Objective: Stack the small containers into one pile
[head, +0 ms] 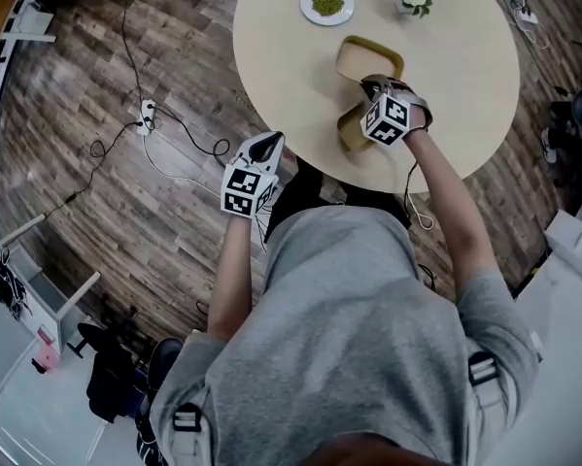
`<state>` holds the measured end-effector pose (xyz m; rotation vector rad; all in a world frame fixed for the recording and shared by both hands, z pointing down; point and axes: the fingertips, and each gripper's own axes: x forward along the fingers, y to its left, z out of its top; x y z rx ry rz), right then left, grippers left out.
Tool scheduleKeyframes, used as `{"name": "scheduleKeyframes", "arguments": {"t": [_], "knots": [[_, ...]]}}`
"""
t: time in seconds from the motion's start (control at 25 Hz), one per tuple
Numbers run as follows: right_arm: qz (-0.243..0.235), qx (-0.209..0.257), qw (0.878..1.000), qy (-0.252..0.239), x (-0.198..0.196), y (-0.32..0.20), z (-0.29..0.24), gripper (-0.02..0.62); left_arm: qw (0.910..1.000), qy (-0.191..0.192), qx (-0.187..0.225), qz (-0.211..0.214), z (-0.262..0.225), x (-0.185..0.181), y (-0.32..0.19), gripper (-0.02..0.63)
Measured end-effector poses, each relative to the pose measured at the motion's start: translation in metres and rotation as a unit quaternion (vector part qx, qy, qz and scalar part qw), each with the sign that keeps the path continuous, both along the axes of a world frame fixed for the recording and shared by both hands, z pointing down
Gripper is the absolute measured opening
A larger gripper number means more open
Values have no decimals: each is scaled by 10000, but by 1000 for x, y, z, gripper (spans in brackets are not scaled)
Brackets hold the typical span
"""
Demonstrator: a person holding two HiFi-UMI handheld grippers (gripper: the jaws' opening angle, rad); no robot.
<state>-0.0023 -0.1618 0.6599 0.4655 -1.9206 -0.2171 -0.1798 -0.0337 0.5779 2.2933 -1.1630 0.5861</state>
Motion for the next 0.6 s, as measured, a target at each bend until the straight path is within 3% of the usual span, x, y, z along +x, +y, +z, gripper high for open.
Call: {"name": "scheduleKeyframes", "arguments": {"t": [0.6], "knots": [[-1446,312,9890,-37,34,42,-11,21,9939,30,14,-1100,-4,68,66,18]]}}
